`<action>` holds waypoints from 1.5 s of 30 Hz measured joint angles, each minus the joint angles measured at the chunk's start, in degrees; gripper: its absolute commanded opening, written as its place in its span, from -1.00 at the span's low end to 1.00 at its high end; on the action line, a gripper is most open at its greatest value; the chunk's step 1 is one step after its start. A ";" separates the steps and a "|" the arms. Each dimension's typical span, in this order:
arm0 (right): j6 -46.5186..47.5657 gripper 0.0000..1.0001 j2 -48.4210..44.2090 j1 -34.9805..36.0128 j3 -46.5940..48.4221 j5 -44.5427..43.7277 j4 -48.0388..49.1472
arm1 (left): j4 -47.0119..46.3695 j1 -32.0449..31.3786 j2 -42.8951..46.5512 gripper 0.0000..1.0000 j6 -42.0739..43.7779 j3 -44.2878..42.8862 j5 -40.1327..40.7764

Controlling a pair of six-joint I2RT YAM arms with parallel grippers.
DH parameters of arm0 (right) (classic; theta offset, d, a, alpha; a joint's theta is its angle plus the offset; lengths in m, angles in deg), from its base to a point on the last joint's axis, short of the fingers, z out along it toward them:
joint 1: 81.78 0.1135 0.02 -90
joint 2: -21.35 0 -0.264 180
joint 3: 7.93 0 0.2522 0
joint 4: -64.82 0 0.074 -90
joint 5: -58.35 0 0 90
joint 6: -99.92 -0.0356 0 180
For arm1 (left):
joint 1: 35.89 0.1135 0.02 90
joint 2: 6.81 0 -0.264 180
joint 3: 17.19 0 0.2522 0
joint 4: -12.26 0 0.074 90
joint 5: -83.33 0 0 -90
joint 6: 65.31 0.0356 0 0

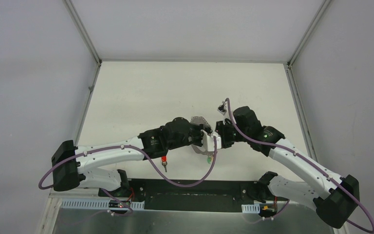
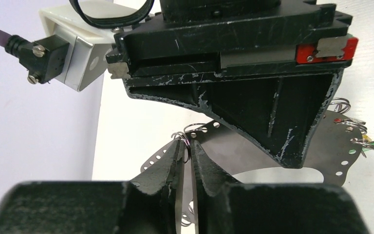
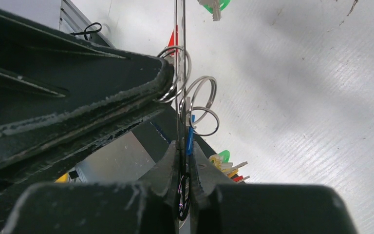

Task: Put the keys on the keyring
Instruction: Adjust the keyring at the center of the board.

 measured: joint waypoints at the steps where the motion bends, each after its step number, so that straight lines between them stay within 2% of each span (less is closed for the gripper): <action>1: 0.00 -1.00 0.00 0.00 0.00 0.00 -0.02 | 0.20 0.00 0.00 -0.89 -0.04 -0.15 0.07; 4: 0.00 -1.00 0.02 0.00 0.00 0.02 -0.07 | 0.92 0.00 0.02 -1.00 -0.28 -0.68 0.31; 10: 0.04 -0.97 0.63 0.07 0.00 0.81 -0.02 | 2.16 0.00 0.90 -1.00 -2.86 -1.20 1.73; 13: 0.17 -0.46 0.66 0.13 0.00 1.55 0.37 | 2.43 0.00 1.73 -1.00 -4.85 -1.20 1.90; 14: 0.48 -0.23 0.68 0.15 0.00 1.53 0.46 | 2.51 0.00 2.01 -1.00 -5.68 -1.20 1.99; 16: 0.68 0.08 0.72 0.09 0.00 1.62 0.74 | 2.89 0.00 2.60 -1.00 -7.41 -1.20 2.27; 19: 2.01 0.33 0.74 0.04 0.00 2.10 1.90 | 3.93 0.00 3.06 -1.00 -10.54 -1.20 2.32; 21: 2.95 0.40 0.70 0.04 0.00 2.23 2.78 | 3.98 0.00 3.06 -1.00 -12.76 -1.20 2.32; 28: 9.81 0.39 -3.76 0.04 -0.98 -0.26 6.08 | 3.52 0.87 3.54 -1.00 -21.29 -1.03 1.36; 35: 26.08 0.44 -20.65 -0.02 -10.84 -2.40 14.78 | 0.96 2.51 8.74 -1.00 -26.51 2.08 -2.25; 40: 35.56 0.05 -29.05 -0.02 -16.81 -0.83 22.29 | -1.03 2.82 12.37 -1.00 -28.61 4.44 -5.09; 42: 37.20 -0.14 -28.70 -0.02 -17.07 0.85 25.09 | -1.86 2.82 13.31 -1.00 -29.68 5.25 -6.14; 44: 38.03 -0.42 -27.26 -0.02 -17.07 3.17 27.76 | -2.67 2.82 13.97 -1.00 -30.62 6.01 -6.88; 45: 38.25 -0.45 -26.34 -0.02 -17.07 4.20 28.96 | -2.82 2.82 14.21 -1.00 -31.10 6.32 -7.37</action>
